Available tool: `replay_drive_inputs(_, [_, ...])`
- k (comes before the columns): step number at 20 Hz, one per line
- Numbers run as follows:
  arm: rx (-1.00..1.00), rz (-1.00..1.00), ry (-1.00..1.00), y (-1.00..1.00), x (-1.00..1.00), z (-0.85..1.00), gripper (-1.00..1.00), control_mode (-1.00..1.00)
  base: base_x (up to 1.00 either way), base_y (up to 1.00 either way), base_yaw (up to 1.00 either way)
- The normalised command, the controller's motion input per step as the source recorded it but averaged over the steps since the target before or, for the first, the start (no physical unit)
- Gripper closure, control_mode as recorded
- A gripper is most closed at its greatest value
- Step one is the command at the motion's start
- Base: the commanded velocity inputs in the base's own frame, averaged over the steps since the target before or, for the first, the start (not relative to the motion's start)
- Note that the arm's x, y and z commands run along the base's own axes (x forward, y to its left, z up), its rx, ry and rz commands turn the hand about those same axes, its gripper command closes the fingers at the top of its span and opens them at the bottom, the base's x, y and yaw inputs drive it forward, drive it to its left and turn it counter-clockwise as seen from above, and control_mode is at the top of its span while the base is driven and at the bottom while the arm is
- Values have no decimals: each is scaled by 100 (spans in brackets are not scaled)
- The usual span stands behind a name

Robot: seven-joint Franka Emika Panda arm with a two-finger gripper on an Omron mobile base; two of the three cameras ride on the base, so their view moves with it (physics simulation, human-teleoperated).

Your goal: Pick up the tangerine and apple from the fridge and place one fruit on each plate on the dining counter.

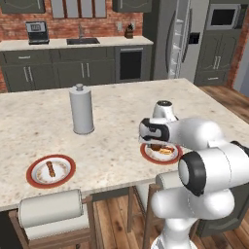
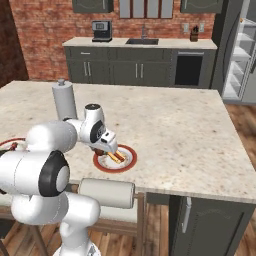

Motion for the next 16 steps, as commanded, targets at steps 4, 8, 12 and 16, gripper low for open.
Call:
replay_drive_inputs(4, [2, -26, 7, 0, 9, -15, 100, -100, 0, 0, 0])
replay_drive_inputs(8, [7, -22, 0, -14, 3, -13, 100, -100, 0, 0, 0])
replay_drive_inputs(12, [1, -24, 18, -2, 11, -10, 100, -100, 0, 0, 0])
replay_drive_inputs(16, [0, -17, 31, 0, 2, -9, 100, -100, 0, 0, 0])
